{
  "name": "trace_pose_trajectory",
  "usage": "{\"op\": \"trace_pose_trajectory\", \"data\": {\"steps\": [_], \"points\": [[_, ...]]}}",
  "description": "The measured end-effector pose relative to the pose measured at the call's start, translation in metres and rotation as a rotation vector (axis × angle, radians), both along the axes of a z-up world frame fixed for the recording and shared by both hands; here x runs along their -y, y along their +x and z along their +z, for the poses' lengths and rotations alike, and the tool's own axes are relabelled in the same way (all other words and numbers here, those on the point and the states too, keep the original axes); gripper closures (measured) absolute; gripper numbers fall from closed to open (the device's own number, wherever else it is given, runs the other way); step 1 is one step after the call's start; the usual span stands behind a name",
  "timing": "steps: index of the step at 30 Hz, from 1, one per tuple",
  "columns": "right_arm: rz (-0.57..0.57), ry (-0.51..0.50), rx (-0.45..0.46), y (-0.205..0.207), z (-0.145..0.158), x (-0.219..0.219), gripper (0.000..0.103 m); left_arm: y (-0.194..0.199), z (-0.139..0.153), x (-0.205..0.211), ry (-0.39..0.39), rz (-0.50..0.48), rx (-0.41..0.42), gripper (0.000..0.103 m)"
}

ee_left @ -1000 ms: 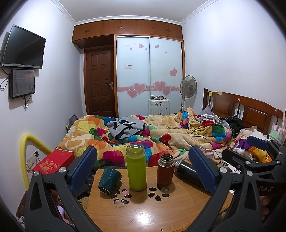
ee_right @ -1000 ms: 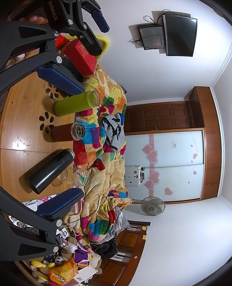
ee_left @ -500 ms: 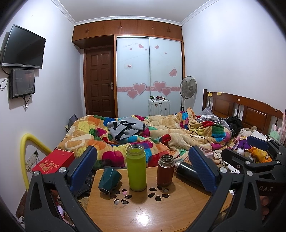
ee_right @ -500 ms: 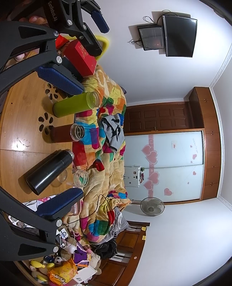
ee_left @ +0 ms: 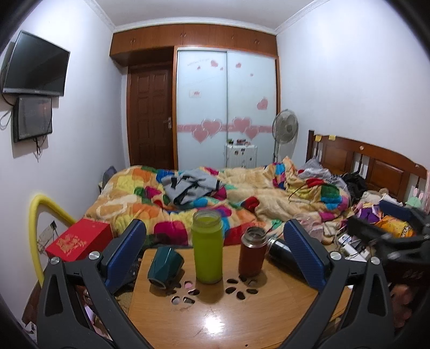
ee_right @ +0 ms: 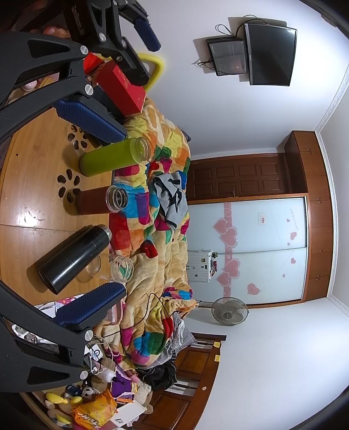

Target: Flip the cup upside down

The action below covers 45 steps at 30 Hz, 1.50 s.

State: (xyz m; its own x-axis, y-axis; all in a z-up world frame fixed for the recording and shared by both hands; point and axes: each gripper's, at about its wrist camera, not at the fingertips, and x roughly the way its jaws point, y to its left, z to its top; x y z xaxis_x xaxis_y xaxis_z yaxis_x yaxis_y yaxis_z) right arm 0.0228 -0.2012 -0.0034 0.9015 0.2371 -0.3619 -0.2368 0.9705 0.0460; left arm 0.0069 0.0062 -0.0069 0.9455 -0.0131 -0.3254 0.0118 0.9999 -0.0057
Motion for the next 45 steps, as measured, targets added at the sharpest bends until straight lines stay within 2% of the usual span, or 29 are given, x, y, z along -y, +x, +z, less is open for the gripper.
{"op": "trace_pose_trajectory", "data": {"steps": [3,10,13,16,21,22,24,25,27,32,36,45], "points": [[0.001,-0.002,-0.009,0.005,-0.006,0.002,0.0,0.025,-0.022,-0.015,-0.011,0.018,-0.09,0.0],[-0.003,-0.015,-0.06,0.027,-0.031,0.007,0.0,0.108,-0.097,-0.07,-0.099,0.037,-0.359,0.0],[-0.002,-0.022,-0.082,0.038,-0.042,0.008,0.0,0.143,-0.125,-0.087,-0.108,0.03,-0.453,0.0],[-0.001,-0.023,-0.109,0.049,-0.053,0.008,0.0,0.173,-0.148,-0.099,-0.073,0.03,-0.509,0.0],[-0.004,-0.021,-0.16,0.069,-0.073,0.007,0.0,0.212,-0.177,-0.112,-0.07,0.008,-0.605,0.0],[-0.005,-0.022,-0.167,0.072,-0.076,0.006,0.0,0.218,-0.183,-0.113,-0.065,0.012,-0.62,0.002],[-0.007,-0.027,-0.182,0.076,-0.082,0.005,0.0,0.225,-0.192,-0.115,-0.075,0.009,-0.654,0.019],[-0.007,-0.029,-0.189,0.078,-0.085,0.005,0.0,0.23,-0.197,-0.118,-0.087,0.005,-0.67,0.021],[-0.008,-0.034,-0.201,0.083,-0.091,0.004,0.0,0.233,-0.203,-0.12,-0.102,0.002,-0.676,0.025],[-0.008,-0.038,-0.221,0.089,-0.095,0.004,0.0,0.229,-0.205,-0.119,-0.085,0.005,-0.637,0.026],[-0.005,-0.037,-0.237,0.09,-0.099,0.003,0.0,0.219,-0.204,-0.119,-0.087,0.008,-0.636,0.026],[0.006,-0.048,-0.252,0.078,-0.104,-0.002,0.0,0.165,-0.199,-0.097,-0.069,-0.037,-0.663,0.026]]}}
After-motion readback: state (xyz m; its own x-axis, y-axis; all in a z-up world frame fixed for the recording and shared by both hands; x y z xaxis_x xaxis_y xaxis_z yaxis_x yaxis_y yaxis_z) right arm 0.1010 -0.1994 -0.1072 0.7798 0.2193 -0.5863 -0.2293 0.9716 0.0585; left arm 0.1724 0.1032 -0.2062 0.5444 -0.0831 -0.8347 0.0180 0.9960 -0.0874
